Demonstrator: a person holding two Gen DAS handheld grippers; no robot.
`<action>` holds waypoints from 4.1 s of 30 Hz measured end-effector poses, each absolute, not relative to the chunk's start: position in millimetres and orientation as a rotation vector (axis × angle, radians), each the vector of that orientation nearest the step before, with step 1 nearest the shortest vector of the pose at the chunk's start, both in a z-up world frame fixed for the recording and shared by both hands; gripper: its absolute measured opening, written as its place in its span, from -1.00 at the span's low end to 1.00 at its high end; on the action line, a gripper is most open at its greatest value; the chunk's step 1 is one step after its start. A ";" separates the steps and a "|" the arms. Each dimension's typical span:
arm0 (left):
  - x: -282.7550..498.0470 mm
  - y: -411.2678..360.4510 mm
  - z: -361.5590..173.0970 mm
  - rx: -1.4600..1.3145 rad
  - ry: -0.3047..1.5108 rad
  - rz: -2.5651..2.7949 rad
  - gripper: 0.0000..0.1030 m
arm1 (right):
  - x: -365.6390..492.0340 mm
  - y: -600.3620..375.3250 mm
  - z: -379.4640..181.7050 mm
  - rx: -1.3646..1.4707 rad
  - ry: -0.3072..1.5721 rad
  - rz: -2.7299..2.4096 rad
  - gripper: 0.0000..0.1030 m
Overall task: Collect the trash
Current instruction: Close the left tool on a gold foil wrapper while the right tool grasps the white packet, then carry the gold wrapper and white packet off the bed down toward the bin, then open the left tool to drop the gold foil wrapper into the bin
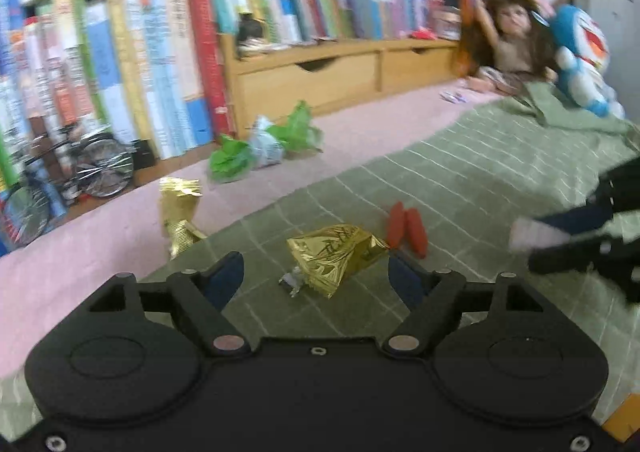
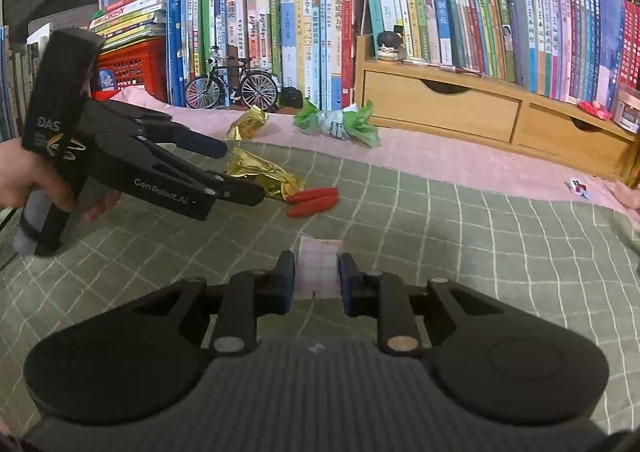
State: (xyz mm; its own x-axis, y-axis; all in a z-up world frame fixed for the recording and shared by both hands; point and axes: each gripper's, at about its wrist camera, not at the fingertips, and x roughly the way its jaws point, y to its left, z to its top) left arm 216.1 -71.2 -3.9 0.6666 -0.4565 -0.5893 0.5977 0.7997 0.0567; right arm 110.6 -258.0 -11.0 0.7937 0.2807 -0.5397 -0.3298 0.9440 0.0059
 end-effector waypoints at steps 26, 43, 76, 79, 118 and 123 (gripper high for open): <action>141.8 -50.9 13.9 0.154 0.611 -0.606 -0.55 | 72.8 -242.1 -1.7 -0.034 0.571 0.407 -0.46; 32.5 -26.6 18.2 0.147 0.661 -0.552 -0.55 | -8.2 -229.3 2.2 -0.034 0.591 0.421 -0.46; -186.6 21.8 49.0 0.009 0.594 -0.647 -0.55 | -149.8 -222.5 -4.8 0.043 0.579 0.601 -0.46; -203.1 22.6 42.4 -0.006 0.608 -0.655 -0.55 | -162.1 -219.7 -9.7 0.040 0.589 0.617 -0.46; -247.2 5.0 -69.3 0.023 0.907 -0.642 -0.33 | -210.5 -224.0 -76.7 0.031 0.786 0.597 -0.45; -241.0 -0.4 -71.2 0.045 0.899 -0.613 0.69 | -211.7 -225.7 -76.8 0.050 0.779 0.586 -0.45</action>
